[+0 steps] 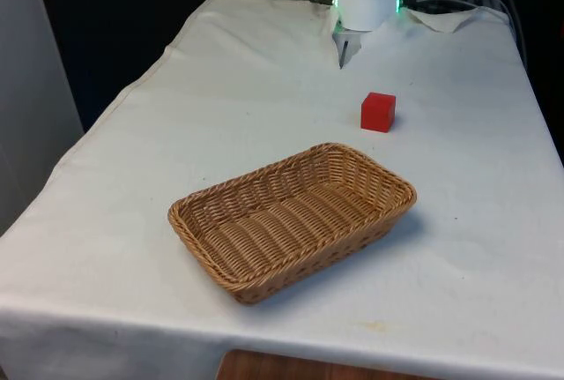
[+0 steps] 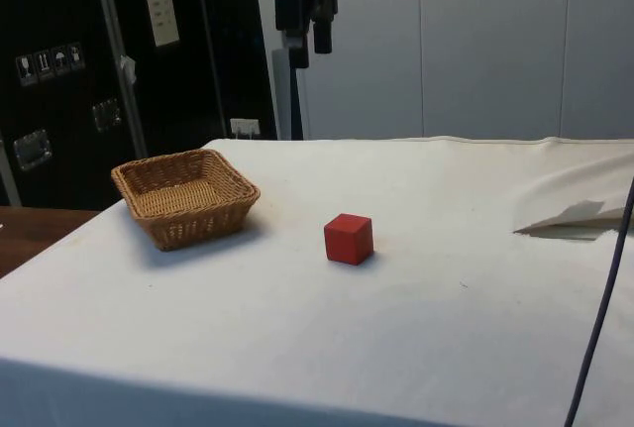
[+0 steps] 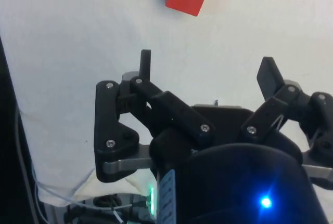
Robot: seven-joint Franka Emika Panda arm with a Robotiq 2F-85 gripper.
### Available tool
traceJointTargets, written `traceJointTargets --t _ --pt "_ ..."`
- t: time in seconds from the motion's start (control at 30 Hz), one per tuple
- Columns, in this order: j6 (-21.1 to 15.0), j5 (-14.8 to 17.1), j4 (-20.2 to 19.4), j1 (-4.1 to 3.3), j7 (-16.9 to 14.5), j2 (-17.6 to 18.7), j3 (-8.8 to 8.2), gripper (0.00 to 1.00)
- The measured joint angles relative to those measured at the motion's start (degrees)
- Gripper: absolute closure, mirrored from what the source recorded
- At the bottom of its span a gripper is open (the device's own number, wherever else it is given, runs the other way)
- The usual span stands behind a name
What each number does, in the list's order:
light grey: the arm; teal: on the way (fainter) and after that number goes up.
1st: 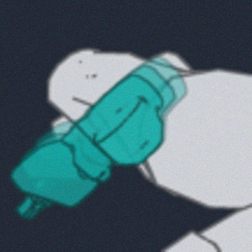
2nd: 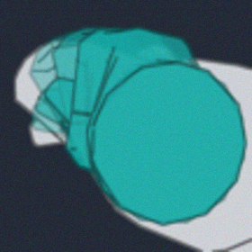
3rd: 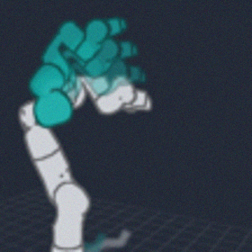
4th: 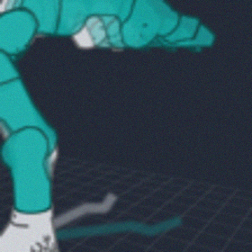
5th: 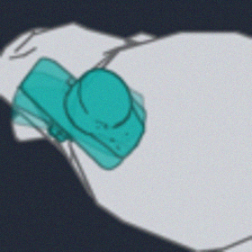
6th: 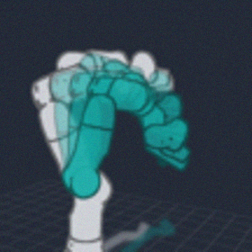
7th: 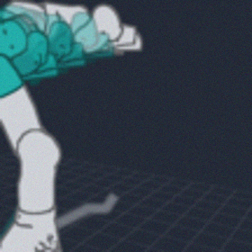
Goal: Pick up the cube and place it into the basket.
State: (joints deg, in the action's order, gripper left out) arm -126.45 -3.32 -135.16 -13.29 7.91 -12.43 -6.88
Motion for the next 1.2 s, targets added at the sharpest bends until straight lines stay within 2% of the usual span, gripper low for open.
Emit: traceJointTargets --t 0.3,0.67,1.2 --pt "-3.09 -1.03 -2.92 0.0 2.46 0.23 1.15 0.0" --pt "-7.28 -1.55 -6.25 0.0 3.67 0.74 1.38 0.0" --pt "-12.26 -1.55 -8.08 0.34 3.72 5.21 1.32 0.0"
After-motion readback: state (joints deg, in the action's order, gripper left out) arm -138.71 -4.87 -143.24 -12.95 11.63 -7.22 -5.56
